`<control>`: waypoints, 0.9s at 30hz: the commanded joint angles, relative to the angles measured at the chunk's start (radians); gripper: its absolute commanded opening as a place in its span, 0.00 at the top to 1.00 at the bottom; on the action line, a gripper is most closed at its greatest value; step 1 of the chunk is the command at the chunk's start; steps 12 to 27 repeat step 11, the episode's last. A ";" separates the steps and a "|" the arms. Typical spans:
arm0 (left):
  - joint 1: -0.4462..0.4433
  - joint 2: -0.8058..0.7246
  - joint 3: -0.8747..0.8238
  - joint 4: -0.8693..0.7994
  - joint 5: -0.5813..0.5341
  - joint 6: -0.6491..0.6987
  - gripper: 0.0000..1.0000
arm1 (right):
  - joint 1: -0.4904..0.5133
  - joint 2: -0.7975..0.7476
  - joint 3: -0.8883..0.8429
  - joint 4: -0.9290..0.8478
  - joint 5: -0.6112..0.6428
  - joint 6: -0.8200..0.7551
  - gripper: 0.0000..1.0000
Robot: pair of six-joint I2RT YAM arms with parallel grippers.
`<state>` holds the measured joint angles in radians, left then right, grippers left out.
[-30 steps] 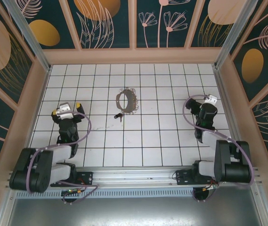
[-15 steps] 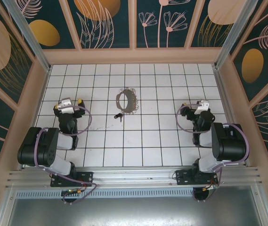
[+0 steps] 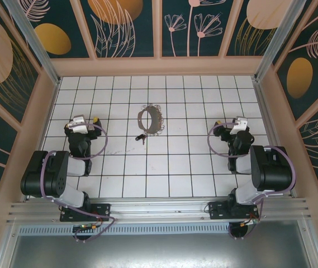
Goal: Put the keys on the keyring
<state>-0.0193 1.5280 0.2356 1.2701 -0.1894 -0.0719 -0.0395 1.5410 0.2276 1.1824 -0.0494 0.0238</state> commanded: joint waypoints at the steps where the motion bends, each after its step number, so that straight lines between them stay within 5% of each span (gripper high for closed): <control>1: 0.004 -0.006 0.001 0.008 0.014 -0.009 0.01 | 0.003 -0.001 0.014 0.049 0.010 -0.014 0.01; 27: 0.004 -0.008 -0.004 0.012 0.013 -0.009 0.02 | -0.001 -0.001 0.015 0.048 0.002 -0.013 0.01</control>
